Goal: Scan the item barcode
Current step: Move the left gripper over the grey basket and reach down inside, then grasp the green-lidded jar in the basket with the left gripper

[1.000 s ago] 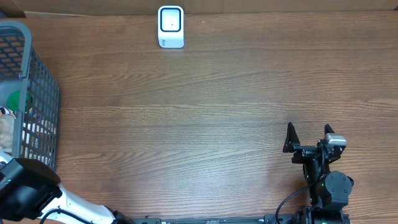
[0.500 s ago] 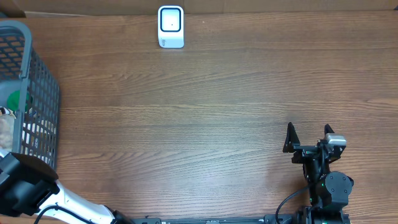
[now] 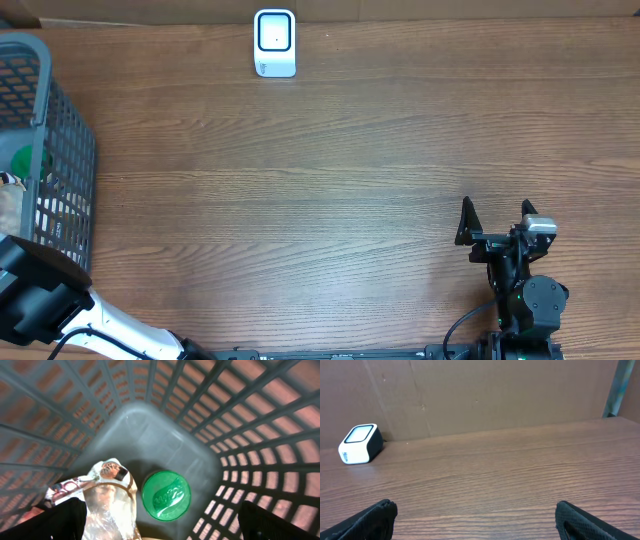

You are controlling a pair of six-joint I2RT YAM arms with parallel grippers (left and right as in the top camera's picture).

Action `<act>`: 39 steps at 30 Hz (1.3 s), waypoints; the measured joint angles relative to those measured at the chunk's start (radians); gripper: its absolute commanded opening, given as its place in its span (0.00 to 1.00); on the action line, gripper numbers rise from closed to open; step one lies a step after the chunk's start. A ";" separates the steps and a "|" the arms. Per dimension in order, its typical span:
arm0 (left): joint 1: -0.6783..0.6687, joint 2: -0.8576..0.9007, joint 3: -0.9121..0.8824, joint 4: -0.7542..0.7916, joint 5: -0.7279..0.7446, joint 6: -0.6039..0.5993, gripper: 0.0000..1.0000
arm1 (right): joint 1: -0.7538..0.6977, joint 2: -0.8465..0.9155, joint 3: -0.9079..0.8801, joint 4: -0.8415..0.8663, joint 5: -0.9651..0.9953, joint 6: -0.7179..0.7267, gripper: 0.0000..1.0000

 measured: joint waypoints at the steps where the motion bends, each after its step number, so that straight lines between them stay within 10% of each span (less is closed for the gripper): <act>1: 0.000 0.000 -0.023 0.014 0.001 0.005 1.00 | 0.000 0.000 0.000 0.000 0.000 0.000 1.00; 39: -0.111 0.209 -0.175 0.174 -0.013 0.095 0.89 | 0.000 0.000 0.000 0.000 0.000 0.000 1.00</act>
